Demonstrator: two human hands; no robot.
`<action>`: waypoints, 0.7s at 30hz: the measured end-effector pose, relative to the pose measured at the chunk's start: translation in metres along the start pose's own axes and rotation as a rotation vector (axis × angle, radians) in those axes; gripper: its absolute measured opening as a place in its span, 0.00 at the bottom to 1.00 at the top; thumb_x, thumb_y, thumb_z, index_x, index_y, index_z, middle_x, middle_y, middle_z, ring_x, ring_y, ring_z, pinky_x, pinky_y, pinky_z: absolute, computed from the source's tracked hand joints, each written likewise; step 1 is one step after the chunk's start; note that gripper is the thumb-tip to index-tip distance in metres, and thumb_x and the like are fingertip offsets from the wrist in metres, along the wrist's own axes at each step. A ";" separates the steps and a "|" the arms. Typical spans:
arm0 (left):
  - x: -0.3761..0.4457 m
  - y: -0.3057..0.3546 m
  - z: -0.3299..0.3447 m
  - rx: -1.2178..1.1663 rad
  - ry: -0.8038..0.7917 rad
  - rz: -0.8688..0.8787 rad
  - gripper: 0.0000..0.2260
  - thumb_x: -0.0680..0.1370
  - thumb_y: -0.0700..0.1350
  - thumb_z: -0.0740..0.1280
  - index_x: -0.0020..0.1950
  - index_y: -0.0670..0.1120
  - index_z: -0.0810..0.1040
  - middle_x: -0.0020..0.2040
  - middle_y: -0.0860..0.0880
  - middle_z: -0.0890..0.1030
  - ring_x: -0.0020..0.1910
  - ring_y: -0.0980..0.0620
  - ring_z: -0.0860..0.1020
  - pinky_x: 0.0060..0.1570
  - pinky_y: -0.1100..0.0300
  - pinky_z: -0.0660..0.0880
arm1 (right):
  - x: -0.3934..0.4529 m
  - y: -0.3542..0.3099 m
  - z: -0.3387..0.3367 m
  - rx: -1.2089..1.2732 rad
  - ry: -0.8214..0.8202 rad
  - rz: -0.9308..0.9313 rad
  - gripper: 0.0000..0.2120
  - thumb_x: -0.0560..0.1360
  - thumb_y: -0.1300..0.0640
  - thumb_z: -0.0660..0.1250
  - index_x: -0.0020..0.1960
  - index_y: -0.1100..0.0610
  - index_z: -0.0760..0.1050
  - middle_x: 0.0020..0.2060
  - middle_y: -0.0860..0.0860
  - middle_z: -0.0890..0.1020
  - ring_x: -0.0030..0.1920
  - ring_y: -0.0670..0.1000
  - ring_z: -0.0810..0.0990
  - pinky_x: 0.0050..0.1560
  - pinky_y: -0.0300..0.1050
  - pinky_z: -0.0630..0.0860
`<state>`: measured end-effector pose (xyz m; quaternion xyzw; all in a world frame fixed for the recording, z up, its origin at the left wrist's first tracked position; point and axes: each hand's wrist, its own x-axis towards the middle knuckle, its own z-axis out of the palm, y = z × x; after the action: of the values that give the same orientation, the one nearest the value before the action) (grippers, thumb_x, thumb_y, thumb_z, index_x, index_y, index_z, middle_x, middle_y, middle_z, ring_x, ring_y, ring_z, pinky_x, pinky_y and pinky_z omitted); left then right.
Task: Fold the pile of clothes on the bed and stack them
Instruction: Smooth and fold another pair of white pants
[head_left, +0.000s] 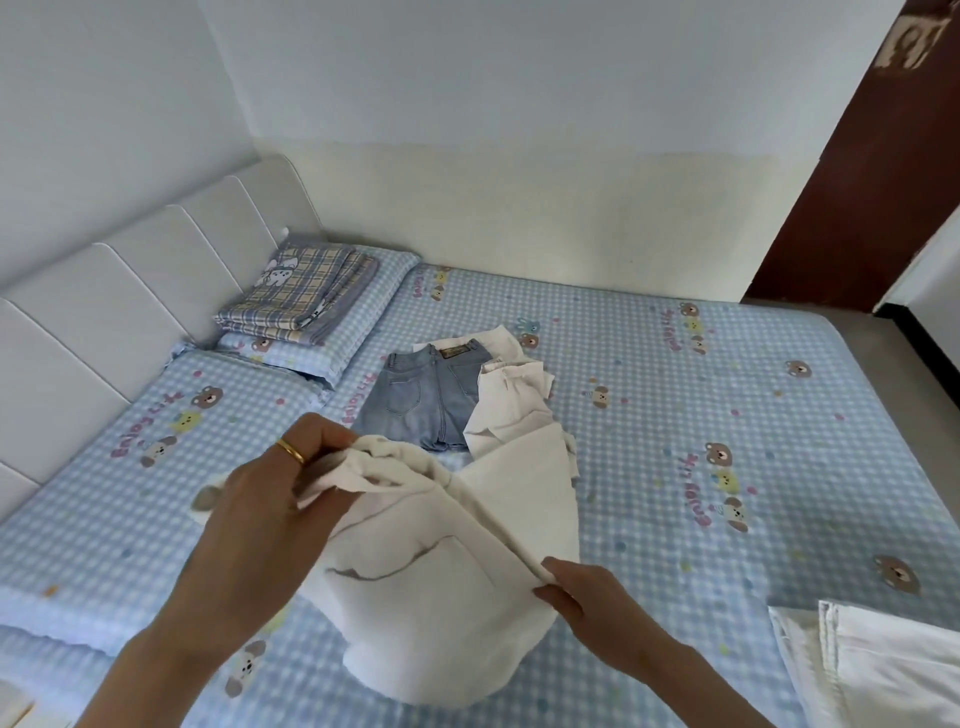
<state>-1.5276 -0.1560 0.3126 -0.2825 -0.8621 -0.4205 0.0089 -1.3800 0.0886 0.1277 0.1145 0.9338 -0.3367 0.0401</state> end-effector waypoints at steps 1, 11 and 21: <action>0.001 -0.003 0.001 -0.026 0.011 -0.032 0.12 0.72 0.41 0.70 0.45 0.59 0.75 0.40 0.64 0.81 0.39 0.66 0.78 0.35 0.71 0.72 | -0.007 0.001 -0.005 0.014 0.015 0.002 0.12 0.79 0.46 0.57 0.38 0.46 0.63 0.31 0.43 0.73 0.32 0.43 0.70 0.37 0.45 0.69; -0.021 -0.051 0.070 -0.264 0.008 -0.310 0.07 0.72 0.47 0.72 0.43 0.56 0.74 0.41 0.59 0.81 0.38 0.63 0.78 0.35 0.59 0.70 | -0.093 -0.002 -0.110 -0.120 0.034 0.150 0.12 0.79 0.49 0.60 0.37 0.48 0.64 0.26 0.48 0.70 0.30 0.44 0.71 0.34 0.35 0.66; -0.035 -0.173 0.095 -0.183 0.101 -0.525 0.07 0.74 0.44 0.70 0.43 0.49 0.72 0.36 0.51 0.79 0.35 0.55 0.78 0.31 0.61 0.69 | 0.028 -0.009 -0.036 -0.177 -0.202 0.171 0.17 0.82 0.48 0.54 0.35 0.48 0.58 0.30 0.44 0.70 0.37 0.48 0.71 0.41 0.44 0.66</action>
<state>-1.5629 -0.1869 0.1178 -0.0278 -0.8626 -0.4982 -0.0828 -1.4088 0.1106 0.1567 0.1554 0.9379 -0.2580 0.1722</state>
